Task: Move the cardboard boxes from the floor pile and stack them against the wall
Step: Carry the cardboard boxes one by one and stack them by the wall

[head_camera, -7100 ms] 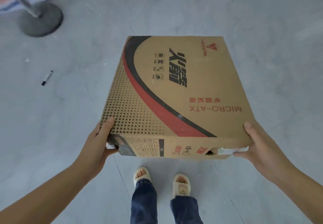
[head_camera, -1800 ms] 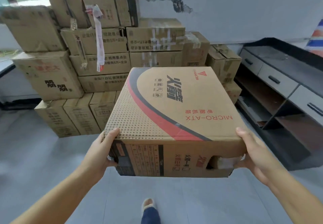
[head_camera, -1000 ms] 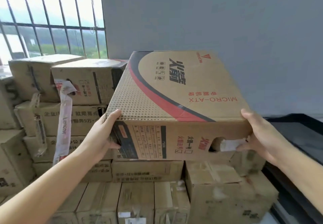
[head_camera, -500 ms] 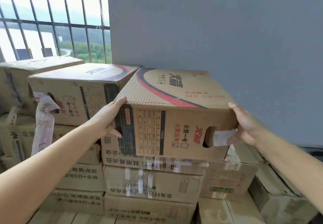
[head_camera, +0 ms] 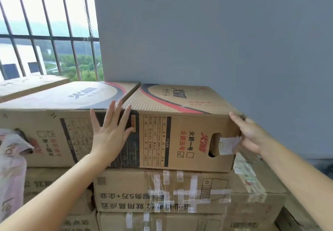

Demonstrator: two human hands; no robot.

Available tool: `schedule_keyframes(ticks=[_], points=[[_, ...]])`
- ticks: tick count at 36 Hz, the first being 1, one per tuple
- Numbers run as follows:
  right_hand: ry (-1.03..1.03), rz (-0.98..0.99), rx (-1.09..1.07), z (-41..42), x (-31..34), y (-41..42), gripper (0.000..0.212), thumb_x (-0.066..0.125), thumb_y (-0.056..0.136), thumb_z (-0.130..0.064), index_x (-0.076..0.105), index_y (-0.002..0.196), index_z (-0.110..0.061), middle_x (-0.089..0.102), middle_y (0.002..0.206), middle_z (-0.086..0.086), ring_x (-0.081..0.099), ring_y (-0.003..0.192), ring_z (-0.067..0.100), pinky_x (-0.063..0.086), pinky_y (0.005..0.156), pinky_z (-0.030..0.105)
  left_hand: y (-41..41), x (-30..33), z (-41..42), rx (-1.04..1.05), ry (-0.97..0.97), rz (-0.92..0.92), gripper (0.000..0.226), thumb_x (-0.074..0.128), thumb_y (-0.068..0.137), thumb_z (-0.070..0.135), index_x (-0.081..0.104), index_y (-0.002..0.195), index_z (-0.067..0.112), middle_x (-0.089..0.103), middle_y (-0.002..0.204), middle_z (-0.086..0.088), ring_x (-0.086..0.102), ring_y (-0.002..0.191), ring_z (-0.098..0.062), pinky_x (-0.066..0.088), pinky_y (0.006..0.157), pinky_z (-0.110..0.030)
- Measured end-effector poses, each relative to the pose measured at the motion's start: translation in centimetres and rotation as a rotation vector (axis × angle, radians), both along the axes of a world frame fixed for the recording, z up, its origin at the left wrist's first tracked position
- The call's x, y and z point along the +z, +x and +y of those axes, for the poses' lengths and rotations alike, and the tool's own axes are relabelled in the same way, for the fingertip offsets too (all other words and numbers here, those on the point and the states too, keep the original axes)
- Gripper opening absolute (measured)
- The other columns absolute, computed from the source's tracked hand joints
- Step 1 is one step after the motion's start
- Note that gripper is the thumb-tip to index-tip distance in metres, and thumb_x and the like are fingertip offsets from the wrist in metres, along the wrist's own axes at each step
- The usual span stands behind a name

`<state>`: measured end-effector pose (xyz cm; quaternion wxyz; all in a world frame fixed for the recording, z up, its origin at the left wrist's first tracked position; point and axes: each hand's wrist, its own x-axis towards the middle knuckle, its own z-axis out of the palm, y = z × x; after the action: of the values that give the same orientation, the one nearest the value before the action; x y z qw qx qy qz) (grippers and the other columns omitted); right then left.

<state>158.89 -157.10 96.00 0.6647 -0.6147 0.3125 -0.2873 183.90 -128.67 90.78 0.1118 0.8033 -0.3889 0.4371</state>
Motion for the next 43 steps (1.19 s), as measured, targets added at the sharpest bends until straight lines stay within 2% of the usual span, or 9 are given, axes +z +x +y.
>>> schedule_keyframes(ticks=[4,8,12,15,19,25,31,38,43], points=[[-0.023,0.014,-0.003,-0.5,0.2,0.3,0.027,0.053,0.093,-0.039,0.051,0.114,-0.022,0.059,0.117,0.003,0.056,0.104,0.026,0.044,0.086,0.056,0.2,0.2,-0.7,-0.006,0.022,0.024,0.075,0.064,0.082,0.038,0.028,0.144,0.019,0.039,0.148,-0.016,-0.004,0.148,-0.023,-0.023,0.106,-0.059],[-0.032,-0.003,-0.009,-1.1,-0.7,0.2,0.042,0.053,0.093,-0.041,0.045,0.130,-0.022,0.055,0.131,0.003,0.051,0.121,0.027,0.039,0.098,0.061,-0.4,0.1,-0.7,-0.017,-0.010,0.032,0.074,0.068,0.080,0.036,0.031,0.143,0.018,0.042,0.145,-0.018,-0.006,0.148,-0.020,-0.024,0.107,-0.056],[-0.039,-0.001,0.006,-1.2,-0.9,0.2,0.047,0.056,0.090,-0.045,0.046,0.131,-0.025,0.051,0.139,0.003,0.045,0.129,0.029,0.034,0.100,0.068,-0.8,0.7,-0.4,-0.010,0.050,0.089,0.077,0.070,0.081,0.035,0.028,0.143,0.019,0.041,0.146,-0.018,0.017,0.142,-0.032,-0.024,0.106,-0.054],[-0.104,0.011,-0.008,-0.8,-1.2,-0.2,0.052,0.057,0.090,-0.046,0.044,0.136,-0.025,0.049,0.140,0.001,0.045,0.129,0.026,0.040,0.100,0.057,-1.6,1.1,0.1,-0.019,0.043,0.116,0.078,0.069,0.084,0.034,0.026,0.148,0.020,0.030,0.153,-0.018,0.013,0.142,-0.030,-0.022,0.105,-0.058],[-0.467,0.162,-0.087,1.6,-1.9,-2.5,0.073,0.055,0.093,-0.044,0.016,0.152,-0.026,0.024,0.157,-0.005,0.027,0.143,0.022,0.029,0.111,0.045,-3.9,1.3,1.4,-0.127,-0.010,0.167,0.062,0.051,0.091,0.041,0.034,0.145,0.017,0.031,0.152,-0.017,0.017,0.141,-0.030,0.011,0.107,-0.067],[-0.908,0.294,0.075,8.0,-4.9,-9.9,0.082,0.050,0.085,-0.054,0.001,0.150,-0.041,0.009,0.148,-0.027,0.011,0.136,-0.006,0.017,0.114,0.032,-11.5,-1.6,5.4,-0.370,-0.119,0.585,0.050,0.052,0.095,0.032,0.038,0.143,0.023,0.043,0.144,0.002,0.040,0.130,-0.013,0.039,0.104,-0.037],[-0.752,0.345,0.267,12.9,-11.3,-19.2,0.063,0.046,0.080,-0.072,0.007,0.130,-0.073,0.021,0.146,-0.038,0.025,0.130,-0.021,0.030,0.107,0.024,-19.4,-7.9,10.1,-0.557,-0.061,0.916,0.044,0.045,0.090,0.053,0.028,0.128,0.068,0.045,0.132,0.035,0.043,0.124,0.009,0.035,0.102,-0.016],[-0.320,0.323,0.170,20.1,-19.6,-29.1,0.062,0.055,0.079,-0.063,0.024,0.133,-0.058,0.039,0.132,-0.045,0.040,0.124,-0.016,0.042,0.094,0.019,-30.3,-14.3,14.1,-0.627,-0.231,1.305,0.042,0.056,0.080,0.060,0.046,0.121,0.060,0.061,0.121,0.020,0.055,0.119,-0.003,0.044,0.097,-0.017],[-0.052,0.307,-0.037,25.6,-23.9,-34.0,0.075,0.059,0.063,-0.076,0.030,0.129,-0.055,0.048,0.127,-0.039,0.048,0.116,-0.018,0.046,0.091,0.017,-35.2,-18.1,16.2,-0.502,-0.266,1.541,0.035,0.056,0.090,0.031,0.052,0.119,0.052,0.065,0.114,0.012,0.059,0.110,-0.002,0.046,0.083,-0.009]])
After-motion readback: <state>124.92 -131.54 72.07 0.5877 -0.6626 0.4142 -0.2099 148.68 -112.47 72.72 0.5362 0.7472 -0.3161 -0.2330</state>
